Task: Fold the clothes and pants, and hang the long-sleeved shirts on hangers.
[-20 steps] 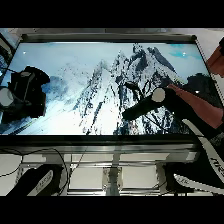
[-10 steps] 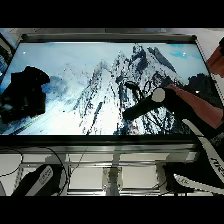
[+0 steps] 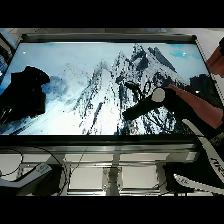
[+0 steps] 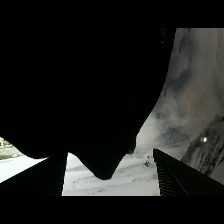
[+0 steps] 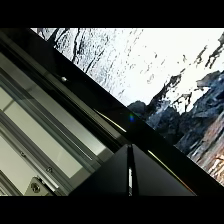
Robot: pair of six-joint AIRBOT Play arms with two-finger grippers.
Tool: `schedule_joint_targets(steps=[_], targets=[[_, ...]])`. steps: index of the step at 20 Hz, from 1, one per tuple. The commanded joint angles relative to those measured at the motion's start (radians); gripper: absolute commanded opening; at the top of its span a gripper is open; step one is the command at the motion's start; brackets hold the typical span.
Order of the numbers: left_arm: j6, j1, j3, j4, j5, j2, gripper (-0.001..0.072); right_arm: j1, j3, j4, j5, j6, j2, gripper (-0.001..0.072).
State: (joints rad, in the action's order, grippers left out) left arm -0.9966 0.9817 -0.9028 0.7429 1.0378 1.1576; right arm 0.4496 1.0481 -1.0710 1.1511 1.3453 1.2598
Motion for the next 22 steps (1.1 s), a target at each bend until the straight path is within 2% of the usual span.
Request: schedule_joint_targets(steps=[1,7,10,14,18,22], targets=[[0.006,0.038,0.009,-0.100,-0.080,0.053,0.0615,0.000,0.000,0.000,0.000,0.001,0.000,0.0019],[0.004,0.080,0.009,-0.040,-0.178,0.058,0.0614,0.000,0.000,0.001,-0.001,0.004,0.000,0.0019],[-0.052,0.080,0.010,0.012,-0.178,0.085,0.0614,0.000,0.000,0.001,-0.001,0.006,0.000,0.0019],[-0.051,0.080,0.010,-0.022,-0.170,0.126,0.0614,0.000,0.000,0.002,0.000,0.009,0.000,0.0019],[-0.050,0.080,0.010,-0.058,-0.233,0.162,0.0614,0.000,0.001,0.002,-0.001,0.016,0.000,0.0019],[0.038,0.079,0.010,-0.228,-0.253,0.200,0.0609,0.000,0.001,0.002,-0.008,0.016,0.000,0.0019]])
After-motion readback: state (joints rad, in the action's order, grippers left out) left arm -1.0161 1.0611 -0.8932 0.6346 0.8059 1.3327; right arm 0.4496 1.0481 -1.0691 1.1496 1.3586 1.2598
